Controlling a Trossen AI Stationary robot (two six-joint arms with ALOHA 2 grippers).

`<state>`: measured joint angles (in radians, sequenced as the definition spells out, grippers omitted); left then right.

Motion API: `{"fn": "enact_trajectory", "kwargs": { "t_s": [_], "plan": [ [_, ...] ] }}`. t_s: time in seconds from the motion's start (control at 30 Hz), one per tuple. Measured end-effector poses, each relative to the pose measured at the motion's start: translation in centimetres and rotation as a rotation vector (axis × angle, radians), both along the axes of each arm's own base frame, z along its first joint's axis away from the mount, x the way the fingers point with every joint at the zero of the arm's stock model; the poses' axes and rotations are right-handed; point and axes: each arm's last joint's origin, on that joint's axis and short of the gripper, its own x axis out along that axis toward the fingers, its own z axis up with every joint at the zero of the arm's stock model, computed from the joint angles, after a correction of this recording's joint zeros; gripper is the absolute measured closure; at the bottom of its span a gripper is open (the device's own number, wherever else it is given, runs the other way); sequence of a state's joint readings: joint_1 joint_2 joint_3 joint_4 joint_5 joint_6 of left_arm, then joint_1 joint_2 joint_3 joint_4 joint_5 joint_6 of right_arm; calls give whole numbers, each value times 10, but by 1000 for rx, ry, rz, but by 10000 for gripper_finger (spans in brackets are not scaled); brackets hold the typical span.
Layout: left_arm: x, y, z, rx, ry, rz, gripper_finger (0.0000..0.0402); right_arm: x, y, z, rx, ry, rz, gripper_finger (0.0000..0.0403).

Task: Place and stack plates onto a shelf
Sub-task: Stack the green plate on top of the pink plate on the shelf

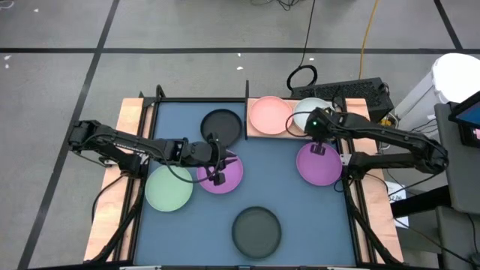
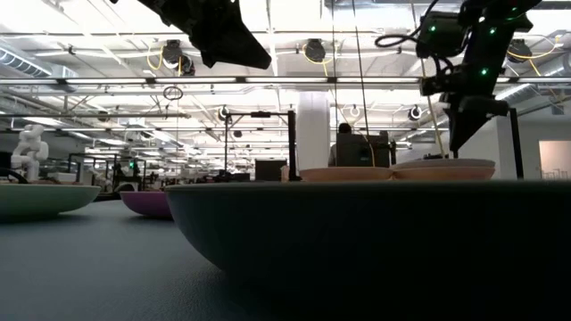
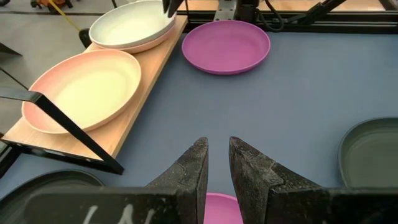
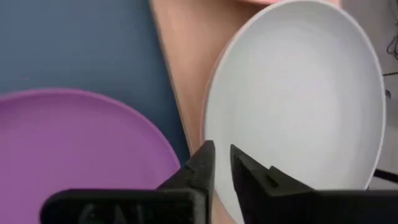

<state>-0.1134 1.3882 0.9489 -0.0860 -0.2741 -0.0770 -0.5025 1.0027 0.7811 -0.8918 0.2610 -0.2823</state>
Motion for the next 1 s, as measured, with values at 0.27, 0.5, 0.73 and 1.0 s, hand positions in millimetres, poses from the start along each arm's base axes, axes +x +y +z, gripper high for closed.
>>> {"fn": "enact_trajectory", "kwargs": {
  "t_s": [0.27,0.5,0.73,1.0],
  "plan": [
    [0,2,0,15,-5,51,330,-3,21,15,37,-187,-27,287],
    [-1,-2,-1,-52,-10,79,330,11,50,31,40,-416,150,271],
    [-14,-30,-13,-131,111,102,330,19,71,29,-1,-461,384,273],
    [-37,-68,-25,-300,243,159,330,9,76,13,-11,-416,452,274]
  ]
}}
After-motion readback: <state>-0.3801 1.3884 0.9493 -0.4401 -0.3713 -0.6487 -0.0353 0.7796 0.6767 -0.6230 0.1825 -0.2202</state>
